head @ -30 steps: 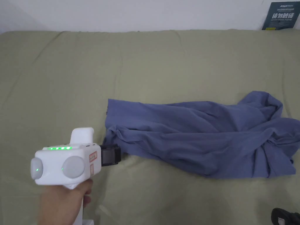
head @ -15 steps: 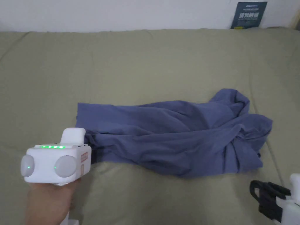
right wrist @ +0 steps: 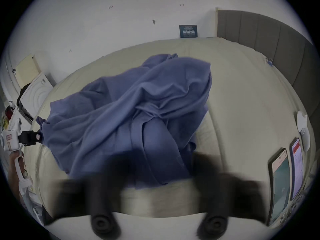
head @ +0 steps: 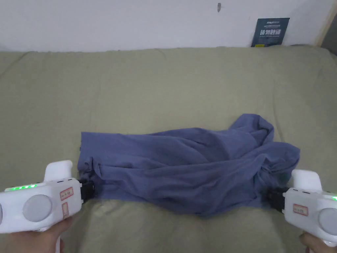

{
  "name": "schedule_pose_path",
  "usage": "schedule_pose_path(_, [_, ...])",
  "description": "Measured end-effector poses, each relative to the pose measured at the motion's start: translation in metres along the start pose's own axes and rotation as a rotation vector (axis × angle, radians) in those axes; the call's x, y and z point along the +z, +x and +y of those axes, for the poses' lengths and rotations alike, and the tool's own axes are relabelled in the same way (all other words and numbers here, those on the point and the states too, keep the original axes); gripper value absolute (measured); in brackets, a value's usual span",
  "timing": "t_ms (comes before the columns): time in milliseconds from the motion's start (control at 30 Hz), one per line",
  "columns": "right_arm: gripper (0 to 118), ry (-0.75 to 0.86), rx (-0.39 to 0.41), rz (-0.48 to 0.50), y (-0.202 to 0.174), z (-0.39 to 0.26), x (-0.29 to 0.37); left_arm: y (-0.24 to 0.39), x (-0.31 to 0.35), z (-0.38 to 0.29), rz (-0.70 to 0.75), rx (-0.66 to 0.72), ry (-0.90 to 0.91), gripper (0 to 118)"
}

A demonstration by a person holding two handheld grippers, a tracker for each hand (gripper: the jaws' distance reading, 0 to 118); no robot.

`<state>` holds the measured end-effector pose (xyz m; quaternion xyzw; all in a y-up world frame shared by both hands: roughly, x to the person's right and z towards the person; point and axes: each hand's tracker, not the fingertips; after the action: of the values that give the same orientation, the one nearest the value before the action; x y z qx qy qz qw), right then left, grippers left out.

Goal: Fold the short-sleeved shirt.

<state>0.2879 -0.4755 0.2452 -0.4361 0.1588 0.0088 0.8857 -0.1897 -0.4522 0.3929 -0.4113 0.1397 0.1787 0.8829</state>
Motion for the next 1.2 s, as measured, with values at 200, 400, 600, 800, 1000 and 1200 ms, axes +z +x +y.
schedule_pose_path(200, [6,0.081,-0.058,0.072,-0.003,-0.003,0.039,-0.013,0.015,-0.004,-0.034,0.073,0.013,8])
schedule_pose_path(400, [6,0.096,-0.072,0.104,0.003,0.003,0.081,-0.015,0.046,-0.011,-0.042,0.082,0.011,8])
schedule_pose_path(600, [6,0.089,-0.049,0.138,0.005,-0.007,0.123,-0.022,0.09,-0.029,-0.075,0.094,0.015,8])
schedule_pose_path(800, [6,0.065,-0.024,0.146,0.009,-0.04,0.166,-0.03,0.138,-0.063,-0.11,0.107,0.021,8])
schedule_pose_path(1000, [6,-0.01,-0.038,0.136,0.021,-0.093,0.189,-0.039,0.174,-0.112,-0.115,0.147,-0.004,8])
schedule_pose_path(1200, [9,-0.051,-0.054,0.123,0.029,-0.144,0.166,-0.042,0.161,-0.151,-0.1,0.167,-0.06,14])
